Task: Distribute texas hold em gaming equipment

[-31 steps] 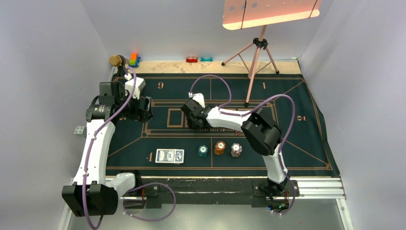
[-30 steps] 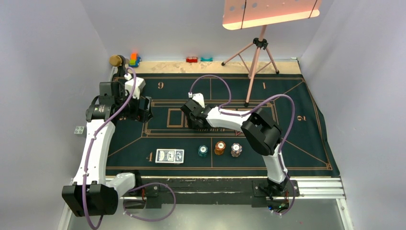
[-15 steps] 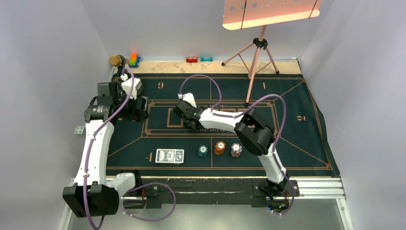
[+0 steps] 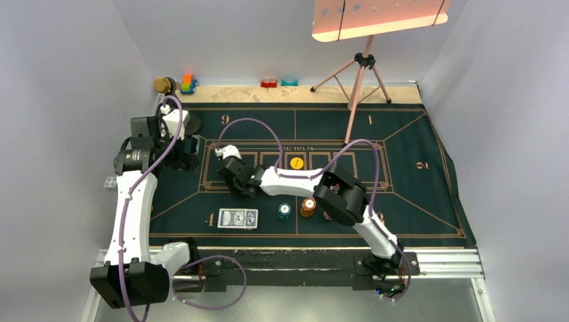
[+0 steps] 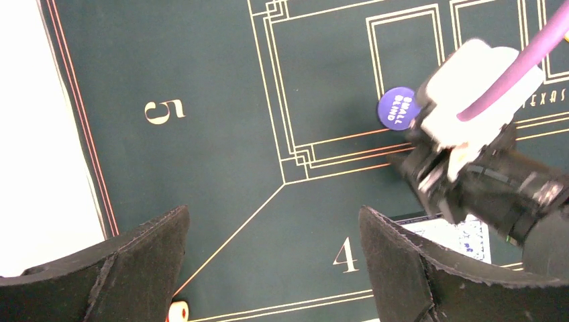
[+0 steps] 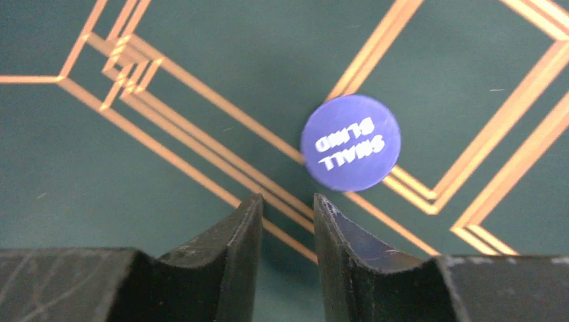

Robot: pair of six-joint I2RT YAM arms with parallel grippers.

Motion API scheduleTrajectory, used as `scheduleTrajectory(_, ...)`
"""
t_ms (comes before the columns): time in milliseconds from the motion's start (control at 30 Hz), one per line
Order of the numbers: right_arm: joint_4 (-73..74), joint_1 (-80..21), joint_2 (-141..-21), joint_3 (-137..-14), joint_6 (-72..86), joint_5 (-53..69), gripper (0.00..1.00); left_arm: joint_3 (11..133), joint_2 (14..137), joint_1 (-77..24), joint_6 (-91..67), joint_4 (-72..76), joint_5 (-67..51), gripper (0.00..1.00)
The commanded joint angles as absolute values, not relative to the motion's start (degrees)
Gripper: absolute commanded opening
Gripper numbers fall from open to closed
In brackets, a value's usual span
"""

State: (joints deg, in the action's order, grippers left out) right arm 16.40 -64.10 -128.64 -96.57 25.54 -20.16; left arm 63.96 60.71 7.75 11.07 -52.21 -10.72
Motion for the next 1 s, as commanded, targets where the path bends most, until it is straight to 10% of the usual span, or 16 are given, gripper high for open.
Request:
scheduleTrajectory(0,12.62,-66.61,-128.10,-96.96,24.73,-9.55,0.38,66.36,59.77,8.20,10.37,-52.54,-9.31,1.00)
scheduleTrajectory(667,7.65,-58.73,-119.92,-90.99,20.28,-10.74,0.81,68.19,62.04,8.65,9.61,-52.59,-10.35,1.00)
scheduleTrajectory(967,8.41,-58.10,-126.45,-94.67,21.44,-11.34,0.80,68.73,62.30,8.69,9.93,-53.13,-10.72,1.00)
